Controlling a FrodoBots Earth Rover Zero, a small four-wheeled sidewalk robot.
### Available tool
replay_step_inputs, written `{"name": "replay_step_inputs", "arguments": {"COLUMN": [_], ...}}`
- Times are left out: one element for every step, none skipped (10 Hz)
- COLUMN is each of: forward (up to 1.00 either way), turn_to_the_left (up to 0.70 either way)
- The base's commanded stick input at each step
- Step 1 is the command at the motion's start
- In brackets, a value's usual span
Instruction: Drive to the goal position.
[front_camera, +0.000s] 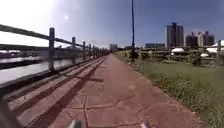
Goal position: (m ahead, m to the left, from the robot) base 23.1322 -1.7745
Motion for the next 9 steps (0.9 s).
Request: {"name": "replay_step_inputs", "arguments": {"forward": [0.5, 0.5, 0.5, 0.5, 0.5, 0.5, 0.5, 0.5, 0.5], "turn_to_the_left": [0.0, 0.04, 0.03, 0.0, 0.0, 0.04, 0.12, 0.06, 0.0]}}
